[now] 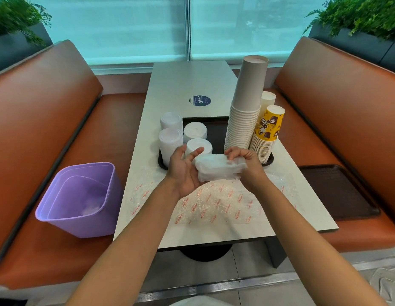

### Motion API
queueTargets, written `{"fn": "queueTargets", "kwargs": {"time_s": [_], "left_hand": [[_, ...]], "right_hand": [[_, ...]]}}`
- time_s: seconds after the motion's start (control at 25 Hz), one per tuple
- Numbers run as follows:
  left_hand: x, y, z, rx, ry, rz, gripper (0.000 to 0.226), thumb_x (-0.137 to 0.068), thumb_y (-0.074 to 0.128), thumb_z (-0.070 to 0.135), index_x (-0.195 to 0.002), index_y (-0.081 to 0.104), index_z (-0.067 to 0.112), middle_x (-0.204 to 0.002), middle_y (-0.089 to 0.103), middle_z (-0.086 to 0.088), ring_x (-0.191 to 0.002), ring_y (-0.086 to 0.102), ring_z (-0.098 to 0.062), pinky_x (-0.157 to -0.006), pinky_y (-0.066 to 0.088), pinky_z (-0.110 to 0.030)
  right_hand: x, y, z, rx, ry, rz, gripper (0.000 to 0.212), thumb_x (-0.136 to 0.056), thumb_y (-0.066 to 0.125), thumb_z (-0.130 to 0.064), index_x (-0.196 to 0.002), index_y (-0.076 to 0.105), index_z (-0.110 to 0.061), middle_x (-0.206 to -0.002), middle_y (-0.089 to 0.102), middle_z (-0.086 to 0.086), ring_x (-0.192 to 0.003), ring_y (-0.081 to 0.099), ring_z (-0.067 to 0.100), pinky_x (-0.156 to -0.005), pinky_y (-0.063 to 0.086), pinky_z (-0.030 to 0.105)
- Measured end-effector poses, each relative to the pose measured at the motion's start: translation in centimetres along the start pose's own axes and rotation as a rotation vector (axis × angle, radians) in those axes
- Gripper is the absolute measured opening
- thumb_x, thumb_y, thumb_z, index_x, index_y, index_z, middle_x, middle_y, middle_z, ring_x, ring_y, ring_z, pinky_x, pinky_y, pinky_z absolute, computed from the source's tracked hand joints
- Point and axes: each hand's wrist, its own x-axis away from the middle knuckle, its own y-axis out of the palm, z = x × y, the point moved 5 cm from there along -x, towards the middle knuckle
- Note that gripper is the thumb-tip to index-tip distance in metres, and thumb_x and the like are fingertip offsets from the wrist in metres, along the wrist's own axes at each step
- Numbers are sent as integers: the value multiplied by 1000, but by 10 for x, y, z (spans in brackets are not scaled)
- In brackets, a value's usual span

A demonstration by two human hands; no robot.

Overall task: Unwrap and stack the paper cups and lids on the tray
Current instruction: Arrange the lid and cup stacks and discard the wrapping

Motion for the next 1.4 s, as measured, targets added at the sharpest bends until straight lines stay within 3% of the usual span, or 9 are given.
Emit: {"fn": "queueTargets", "kwargs": {"time_s": [0.08,0.2,0.28,0.4,0.48,0.68,0.84,1.08,1.4], "left_hand": [[3,3,3,-143,-31,-34,42,-94,45,44,-123,50,14,-110,62,-13,-91,63,-28,-73,54,-40],[4,5,7,-436,94,-18,51,-86,59,-4,-129,46,21,-109,55,-9,-90,61,-23,-76,56,-37],[5,1,11,-606,228,44,63,-81,61,-12,-123,46,32,-111,53,-8,-95,59,-24,-82,55,-41],[7,2,15,-811,411,63,60,-81,65,-6,-106,47,44,-116,56,-10,-98,58,-22,-79,54,-33],[6,5,15,-879,484,42,58,-81,66,-4,-102,46,45,-117,57,-12,-98,59,-22,-75,55,-30],[2,6,17,-865,452,50,57,-81,67,-3,-118,41,33,-114,57,-6,-88,60,-9,-66,54,-16],[-4,2,6,-448,255,99,38,-87,65,16,-119,45,22,-114,61,-10,-98,65,-25,-87,53,-39],[-11,4,-4,-348,288,160,29,-86,56,-8,-111,55,6,-99,65,-9,-87,64,-20,-71,57,-25],[-5,16,15,-829,324,122,32,-85,48,-7,-109,56,13,-87,62,0,-78,59,-14,-69,53,-27]], "right_hand": [[0,1,-3,60,-69,-26,66,-82,42,21,-38,65,-23,-81,55,4,-76,55,4,-66,49,12],[2,-3,-3,159,-86,-39,62,-72,44,26,-43,66,-24,-86,54,2,-82,55,3,-71,48,15],[5,-3,-3,96,-11,-68,38,-66,48,8,-56,69,-22,-96,55,1,-95,53,11,-75,49,21],[9,-2,-3,-228,224,-55,27,-88,53,-27,-114,59,-19,-117,52,3,-111,49,21,-78,48,24],[9,0,2,-71,358,-133,37,-97,46,-30,-134,41,-25,-125,48,3,-110,51,22,-81,48,25],[8,-5,15,85,366,-133,36,-82,58,14,-101,60,-17,-117,54,15,-98,57,29,-72,56,31],[3,-7,20,-123,324,72,30,-83,58,11,-98,57,-15,-118,52,16,-101,58,36,-61,58,30],[4,-5,22,-20,269,126,24,-85,62,0,-95,56,-21,-111,57,9,-101,61,31,-72,58,38],[-2,-8,12,185,303,-106,20,-87,63,-7,-100,61,-22,-107,66,8,-96,65,25,-78,55,36]]}}
